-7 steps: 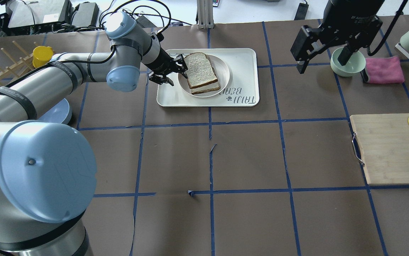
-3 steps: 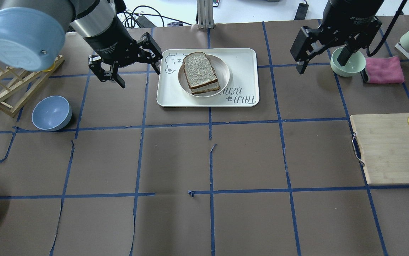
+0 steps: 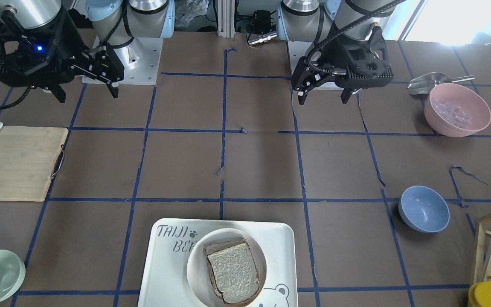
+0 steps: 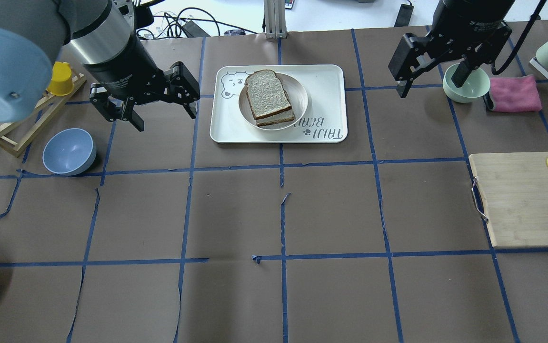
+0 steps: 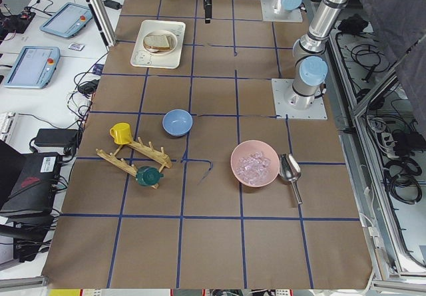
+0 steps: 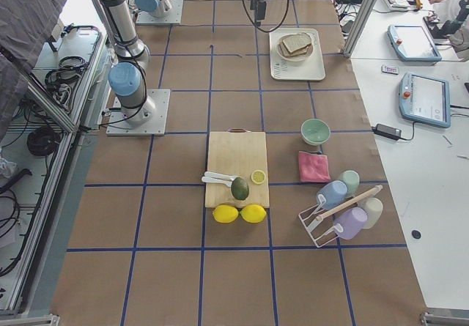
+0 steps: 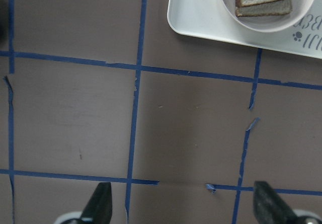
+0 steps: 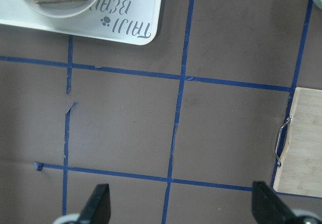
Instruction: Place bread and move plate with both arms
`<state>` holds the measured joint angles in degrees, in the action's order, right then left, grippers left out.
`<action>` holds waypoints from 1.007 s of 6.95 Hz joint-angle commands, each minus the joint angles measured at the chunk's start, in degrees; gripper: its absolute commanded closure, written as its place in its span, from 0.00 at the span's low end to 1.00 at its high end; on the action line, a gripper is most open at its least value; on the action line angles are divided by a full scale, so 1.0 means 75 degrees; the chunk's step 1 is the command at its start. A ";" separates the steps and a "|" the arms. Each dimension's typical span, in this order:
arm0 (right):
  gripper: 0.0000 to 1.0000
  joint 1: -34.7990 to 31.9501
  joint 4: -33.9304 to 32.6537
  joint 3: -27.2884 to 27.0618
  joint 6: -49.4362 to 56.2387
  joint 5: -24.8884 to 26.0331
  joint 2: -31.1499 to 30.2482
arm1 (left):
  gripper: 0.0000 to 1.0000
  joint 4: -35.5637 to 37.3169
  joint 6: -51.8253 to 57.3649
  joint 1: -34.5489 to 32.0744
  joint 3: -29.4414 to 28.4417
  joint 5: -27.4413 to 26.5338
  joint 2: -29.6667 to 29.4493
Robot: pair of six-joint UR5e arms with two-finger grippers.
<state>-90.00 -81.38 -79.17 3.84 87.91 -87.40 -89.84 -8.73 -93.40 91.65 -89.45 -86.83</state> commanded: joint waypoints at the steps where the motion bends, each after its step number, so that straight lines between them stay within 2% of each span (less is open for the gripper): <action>1: 0.00 -0.0070 -0.0177 -0.0002 -0.0957 -0.0050 -0.0019 | 0.00 0.0026 0.0191 0.0008 0.0073 -0.0390 0.0105; 7: 0.00 -0.0059 -0.0212 -0.0131 -0.0723 -0.0085 -0.0066 | 0.00 0.0050 0.0203 0.0031 -0.0044 -0.0261 -0.0048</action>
